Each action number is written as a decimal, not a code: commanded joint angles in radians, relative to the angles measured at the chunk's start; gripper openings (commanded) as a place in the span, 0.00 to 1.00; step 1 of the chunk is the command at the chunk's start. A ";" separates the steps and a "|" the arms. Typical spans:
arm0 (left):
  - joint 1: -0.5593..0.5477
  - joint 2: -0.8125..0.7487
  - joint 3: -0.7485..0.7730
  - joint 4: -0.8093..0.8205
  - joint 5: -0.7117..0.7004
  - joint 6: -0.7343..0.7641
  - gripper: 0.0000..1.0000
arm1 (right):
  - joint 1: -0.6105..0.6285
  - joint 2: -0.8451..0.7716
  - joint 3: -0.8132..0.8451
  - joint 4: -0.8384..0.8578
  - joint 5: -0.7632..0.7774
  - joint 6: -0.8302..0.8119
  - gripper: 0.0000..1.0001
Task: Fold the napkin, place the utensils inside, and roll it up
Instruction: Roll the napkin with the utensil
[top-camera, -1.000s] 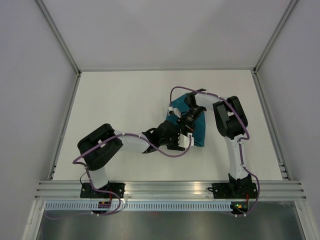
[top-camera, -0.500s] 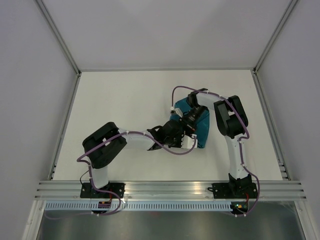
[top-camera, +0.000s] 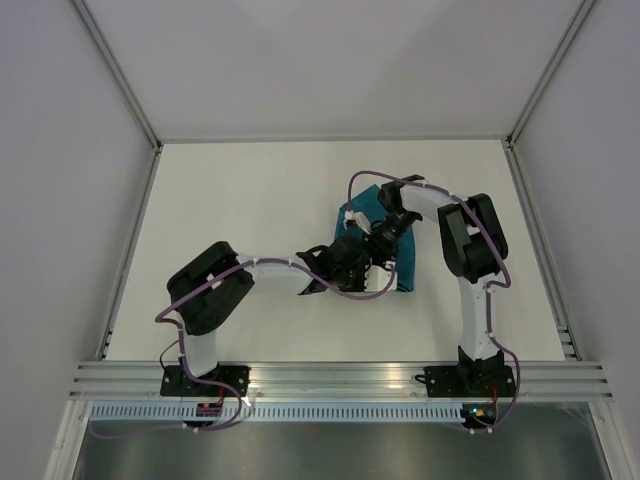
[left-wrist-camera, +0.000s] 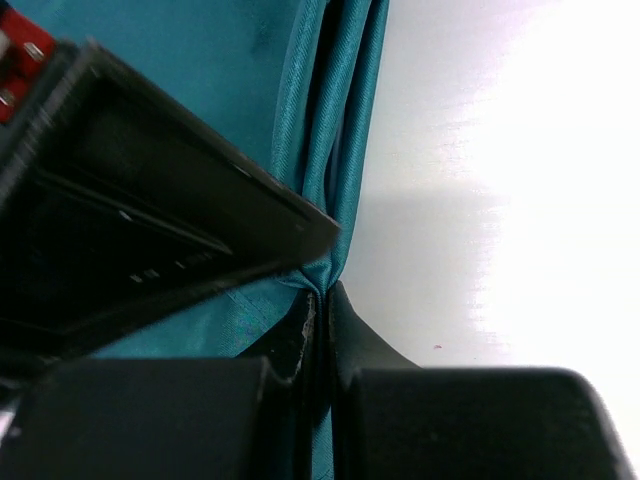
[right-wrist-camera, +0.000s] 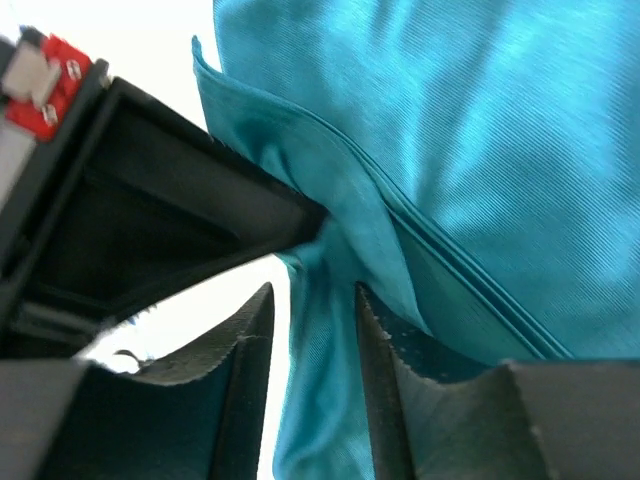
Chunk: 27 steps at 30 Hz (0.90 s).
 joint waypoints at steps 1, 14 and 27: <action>0.006 0.032 0.011 -0.113 0.086 -0.083 0.02 | -0.039 -0.075 -0.011 0.096 0.053 -0.080 0.45; 0.080 0.094 0.164 -0.326 0.291 -0.205 0.02 | -0.201 -0.355 -0.236 0.244 -0.041 -0.129 0.52; 0.186 0.258 0.366 -0.552 0.598 -0.293 0.02 | -0.271 -0.804 -0.695 0.743 -0.071 -0.004 0.56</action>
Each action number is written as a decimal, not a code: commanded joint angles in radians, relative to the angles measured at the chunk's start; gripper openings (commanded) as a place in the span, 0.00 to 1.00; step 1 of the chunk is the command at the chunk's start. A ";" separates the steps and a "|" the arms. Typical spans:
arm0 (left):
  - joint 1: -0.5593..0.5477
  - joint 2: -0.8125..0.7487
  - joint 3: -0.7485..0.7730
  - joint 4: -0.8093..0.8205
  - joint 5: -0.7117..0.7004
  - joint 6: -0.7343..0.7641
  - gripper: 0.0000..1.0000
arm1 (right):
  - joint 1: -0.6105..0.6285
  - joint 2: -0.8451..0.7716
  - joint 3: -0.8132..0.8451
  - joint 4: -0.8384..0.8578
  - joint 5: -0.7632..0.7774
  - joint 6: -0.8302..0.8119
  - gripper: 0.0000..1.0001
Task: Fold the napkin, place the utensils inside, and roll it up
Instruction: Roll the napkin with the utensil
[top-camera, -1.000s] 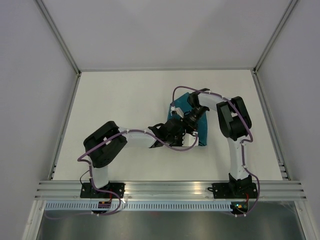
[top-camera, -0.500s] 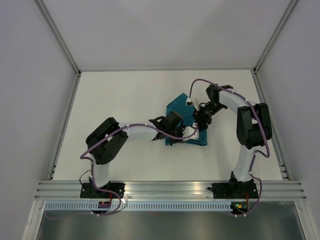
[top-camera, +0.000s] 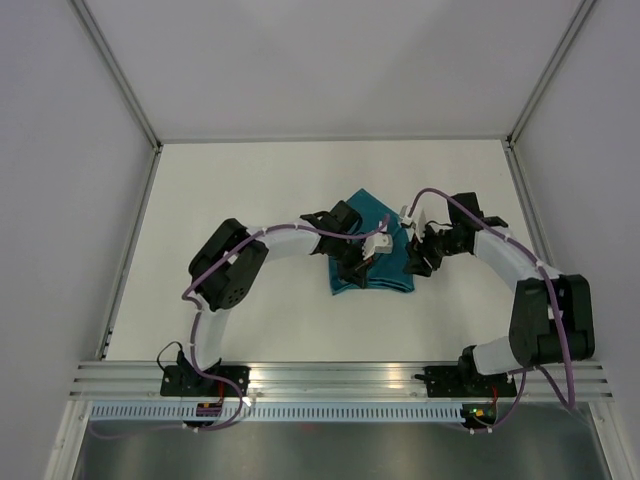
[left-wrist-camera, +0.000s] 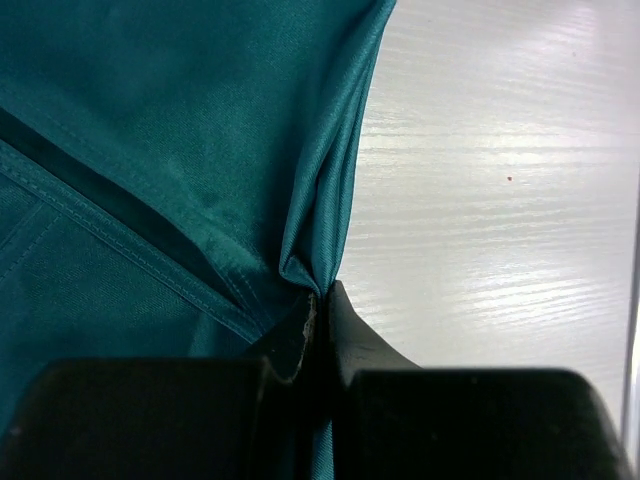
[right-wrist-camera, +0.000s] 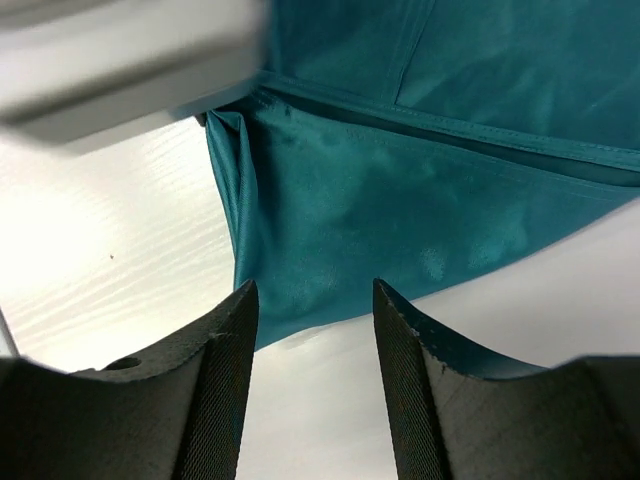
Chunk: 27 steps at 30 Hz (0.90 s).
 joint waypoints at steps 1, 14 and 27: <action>0.027 0.078 0.046 -0.145 0.158 -0.069 0.02 | -0.001 -0.138 -0.100 0.239 -0.065 0.034 0.56; 0.090 0.265 0.223 -0.323 0.352 -0.131 0.02 | 0.165 -0.337 -0.317 0.477 0.085 0.016 0.58; 0.123 0.345 0.288 -0.371 0.413 -0.170 0.02 | 0.444 -0.294 -0.421 0.593 0.264 -0.029 0.60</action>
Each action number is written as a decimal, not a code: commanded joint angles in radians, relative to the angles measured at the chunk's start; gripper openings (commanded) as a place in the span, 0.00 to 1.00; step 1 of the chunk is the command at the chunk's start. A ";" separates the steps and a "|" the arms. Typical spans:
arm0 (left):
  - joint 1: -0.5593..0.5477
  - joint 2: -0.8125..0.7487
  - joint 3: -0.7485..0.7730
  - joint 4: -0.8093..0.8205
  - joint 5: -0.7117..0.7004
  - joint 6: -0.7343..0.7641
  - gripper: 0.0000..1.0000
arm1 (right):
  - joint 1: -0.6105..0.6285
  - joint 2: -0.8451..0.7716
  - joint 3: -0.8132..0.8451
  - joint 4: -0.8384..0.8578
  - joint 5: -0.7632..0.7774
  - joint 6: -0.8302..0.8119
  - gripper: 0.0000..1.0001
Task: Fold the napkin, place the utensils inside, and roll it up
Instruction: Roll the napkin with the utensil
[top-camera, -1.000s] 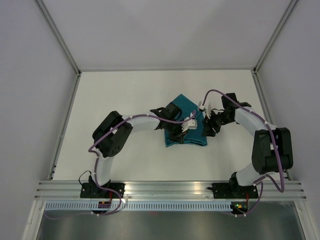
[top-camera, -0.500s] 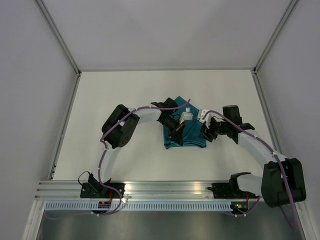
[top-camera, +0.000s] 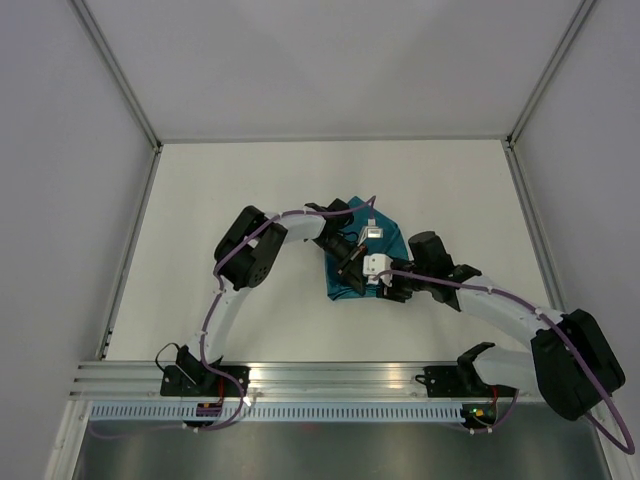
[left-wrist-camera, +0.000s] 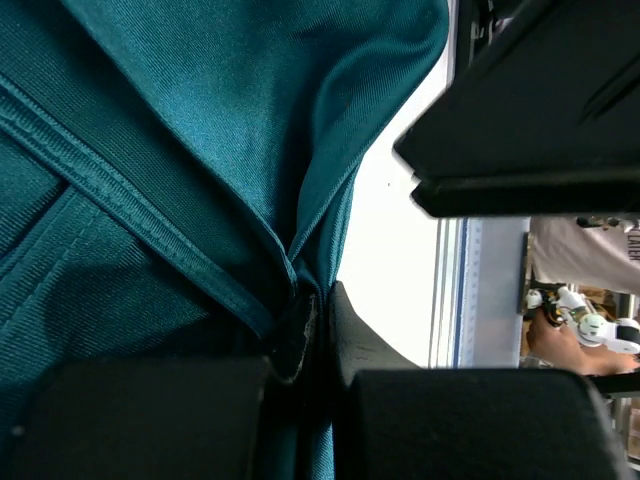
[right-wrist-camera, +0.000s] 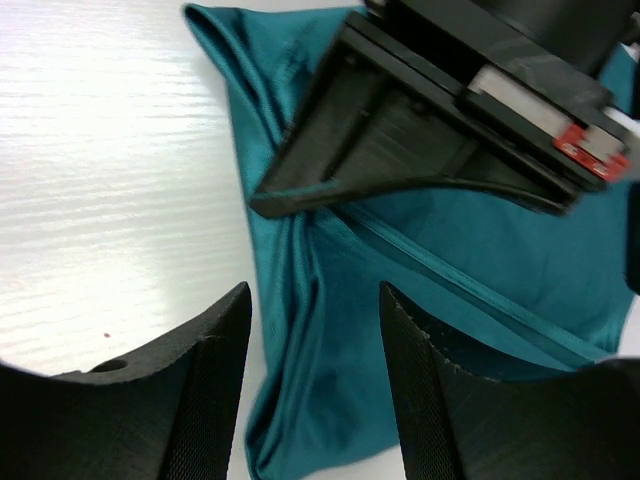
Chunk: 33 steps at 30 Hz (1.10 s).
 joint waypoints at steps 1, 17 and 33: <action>0.008 0.044 0.019 -0.027 -0.039 -0.008 0.02 | 0.070 0.017 -0.031 0.089 0.054 -0.031 0.60; 0.011 0.056 0.038 -0.038 -0.036 -0.006 0.02 | 0.178 0.168 -0.028 0.174 0.192 -0.049 0.59; 0.025 0.032 0.064 -0.058 -0.012 0.001 0.25 | 0.178 0.256 0.034 -0.061 0.155 -0.085 0.24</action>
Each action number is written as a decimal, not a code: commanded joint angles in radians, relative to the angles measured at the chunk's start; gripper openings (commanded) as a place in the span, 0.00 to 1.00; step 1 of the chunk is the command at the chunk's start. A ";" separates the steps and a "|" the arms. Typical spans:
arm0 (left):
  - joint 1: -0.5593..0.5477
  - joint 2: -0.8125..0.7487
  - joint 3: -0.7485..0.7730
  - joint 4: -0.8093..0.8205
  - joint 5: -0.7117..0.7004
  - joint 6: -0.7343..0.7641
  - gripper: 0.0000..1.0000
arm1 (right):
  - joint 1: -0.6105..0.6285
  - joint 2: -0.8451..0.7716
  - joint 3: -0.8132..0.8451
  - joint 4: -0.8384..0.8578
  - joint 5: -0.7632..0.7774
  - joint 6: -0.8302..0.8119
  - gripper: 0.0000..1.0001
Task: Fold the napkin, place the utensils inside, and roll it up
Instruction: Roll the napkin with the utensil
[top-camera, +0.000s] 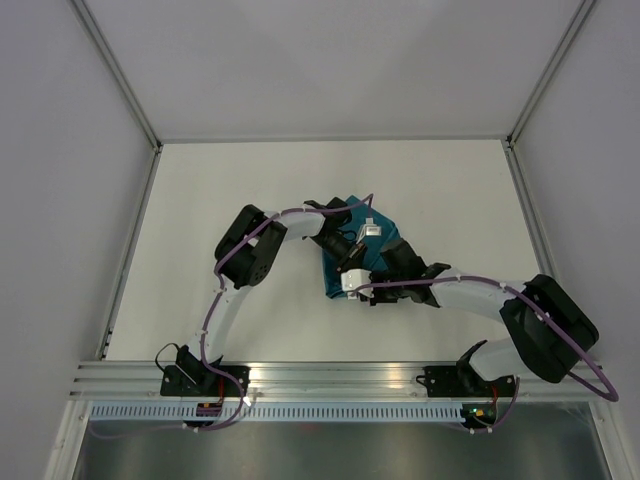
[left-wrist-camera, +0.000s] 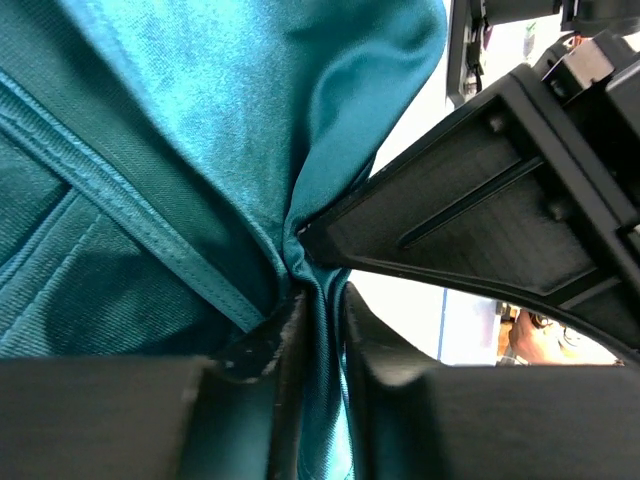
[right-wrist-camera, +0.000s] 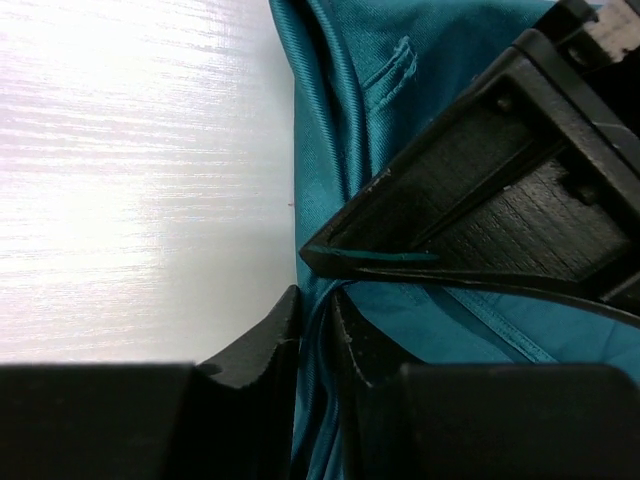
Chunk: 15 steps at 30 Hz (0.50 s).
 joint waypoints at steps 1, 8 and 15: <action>0.007 0.005 0.036 -0.006 -0.025 0.012 0.28 | -0.001 0.049 0.007 -0.128 -0.004 -0.014 0.22; 0.023 -0.042 0.030 0.011 -0.008 -0.014 0.34 | -0.023 0.098 0.063 -0.237 -0.074 -0.002 0.15; 0.043 -0.136 -0.025 0.132 0.009 -0.095 0.34 | -0.114 0.187 0.187 -0.387 -0.215 -0.019 0.13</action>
